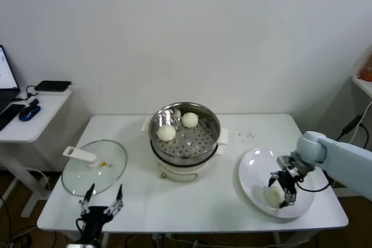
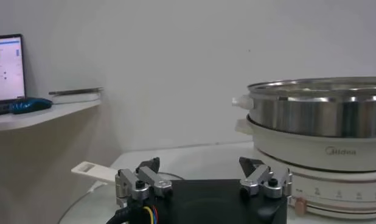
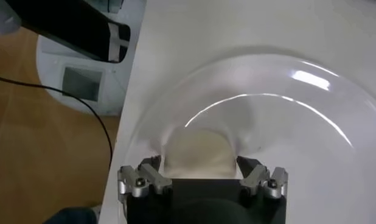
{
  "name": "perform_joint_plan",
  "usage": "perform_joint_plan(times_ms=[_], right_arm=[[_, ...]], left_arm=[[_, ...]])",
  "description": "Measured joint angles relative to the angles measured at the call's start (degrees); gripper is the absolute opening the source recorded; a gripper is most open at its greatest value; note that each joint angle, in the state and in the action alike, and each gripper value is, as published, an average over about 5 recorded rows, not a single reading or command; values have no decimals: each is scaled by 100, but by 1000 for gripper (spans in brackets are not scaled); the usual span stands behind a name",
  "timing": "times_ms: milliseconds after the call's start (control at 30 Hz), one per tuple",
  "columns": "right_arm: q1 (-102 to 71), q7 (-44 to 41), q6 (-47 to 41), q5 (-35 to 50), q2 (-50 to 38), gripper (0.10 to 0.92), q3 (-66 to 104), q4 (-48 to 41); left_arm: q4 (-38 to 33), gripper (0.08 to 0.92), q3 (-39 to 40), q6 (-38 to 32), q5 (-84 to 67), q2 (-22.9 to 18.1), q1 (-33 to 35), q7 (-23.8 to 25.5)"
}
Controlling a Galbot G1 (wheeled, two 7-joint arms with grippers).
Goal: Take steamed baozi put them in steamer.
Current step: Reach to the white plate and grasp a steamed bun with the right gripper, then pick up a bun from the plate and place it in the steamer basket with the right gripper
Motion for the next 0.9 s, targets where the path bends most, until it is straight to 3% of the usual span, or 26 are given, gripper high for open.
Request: perform_joint_plan(times_ms=[300,900], right_arm=[[-23,-4,-8,-12,9,667,32,-13],[588,-199,309,-105,-184,658,-64,465]], left_arm=[[0,823,3,6,-10,-1,-1,0],[0,823,11,16,-23,11,-29,4]])
